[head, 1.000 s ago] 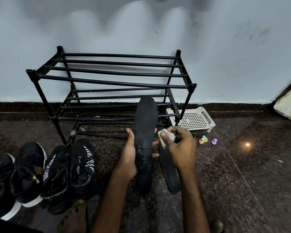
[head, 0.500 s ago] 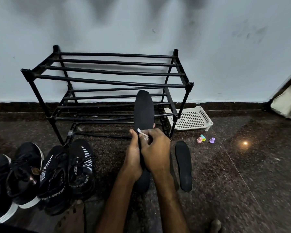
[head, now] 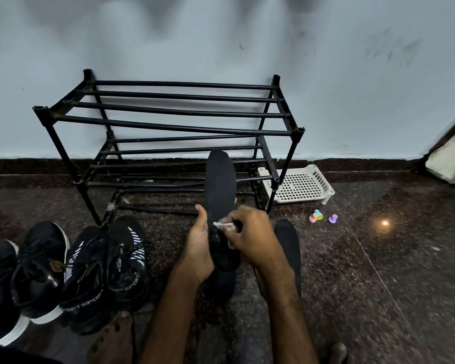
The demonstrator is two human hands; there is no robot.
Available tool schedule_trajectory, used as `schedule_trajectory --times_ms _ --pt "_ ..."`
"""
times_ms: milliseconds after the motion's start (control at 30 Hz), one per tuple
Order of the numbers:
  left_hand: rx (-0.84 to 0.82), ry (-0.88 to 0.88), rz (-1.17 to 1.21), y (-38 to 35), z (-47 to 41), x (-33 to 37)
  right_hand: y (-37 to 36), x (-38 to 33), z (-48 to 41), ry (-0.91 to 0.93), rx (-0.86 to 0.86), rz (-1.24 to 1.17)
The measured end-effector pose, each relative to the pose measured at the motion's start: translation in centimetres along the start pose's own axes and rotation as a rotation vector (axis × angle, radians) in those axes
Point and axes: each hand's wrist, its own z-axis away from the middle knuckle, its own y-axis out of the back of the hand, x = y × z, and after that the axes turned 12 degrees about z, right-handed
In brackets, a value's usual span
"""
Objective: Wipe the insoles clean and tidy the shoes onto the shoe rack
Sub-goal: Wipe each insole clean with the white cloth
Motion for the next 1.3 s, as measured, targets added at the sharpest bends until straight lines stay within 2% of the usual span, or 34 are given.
schedule_trajectory --times_ms 100,167,233,333,400,433,533,600,700,800,867,900,933,1033,1100,1200,1300 --pt "-0.039 0.063 -0.005 -0.8 0.2 -0.7 0.2 0.2 -0.3 -0.149 0.299 0.077" --pt "-0.047 0.119 -0.042 -1.2 0.4 -1.1 0.0 -0.8 -0.5 -0.185 0.402 0.109" --pt "-0.025 0.108 -0.060 -1.0 0.4 -1.0 -0.3 -1.2 -0.6 -0.091 0.318 0.050" --pt "-0.014 0.059 -0.067 -0.3 0.4 -0.2 0.4 -0.5 -0.4 0.077 -0.015 -0.068" --pt "-0.025 0.073 -0.061 -0.1 0.3 -0.1 1.3 0.6 -0.4 0.048 -0.141 -0.030" --pt "-0.036 0.093 -0.070 -0.2 0.2 -0.1 1.7 1.0 -0.4 -0.003 -0.124 0.017" --pt "-0.070 0.152 -0.091 -0.1 0.1 -0.6 1.9 1.2 -0.7 -0.174 0.147 0.182" --pt "-0.067 0.163 -0.074 -0.1 0.2 -0.8 1.5 0.6 -1.0 -0.215 0.264 0.192" --pt "-0.060 0.153 -0.025 -0.3 0.5 -0.3 0.5 0.3 -1.0 -0.046 0.203 0.066" --pt "-0.045 0.117 -0.026 -0.3 0.5 0.3 0.6 0.4 -0.5 0.120 0.002 -0.084" --pt "-0.042 0.083 -0.047 -0.4 0.4 0.5 1.0 1.0 -0.3 0.111 -0.164 -0.058" --pt "-0.047 0.079 -0.049 -0.4 0.4 0.5 1.2 1.3 -0.2 0.079 -0.183 -0.014" --pt "-0.055 0.089 -0.052 -0.4 0.4 0.4 1.4 1.5 -0.2 0.028 -0.136 0.036" --pt "-0.058 0.132 -0.082 -0.8 0.5 -0.3 1.5 1.3 -0.6 -0.160 0.158 0.186" --pt "-0.052 0.162 -0.096 -1.2 0.7 -0.4 0.8 0.4 -0.8 -0.183 0.251 0.132" --pt "-0.049 0.180 -0.085 -1.4 0.9 -0.2 -0.3 -1.0 -0.6 -0.044 0.214 0.029" --pt "-0.022 0.143 -0.098 -0.8 1.0 0.2 0.1 -0.4 -0.3 0.056 -0.045 -0.037"
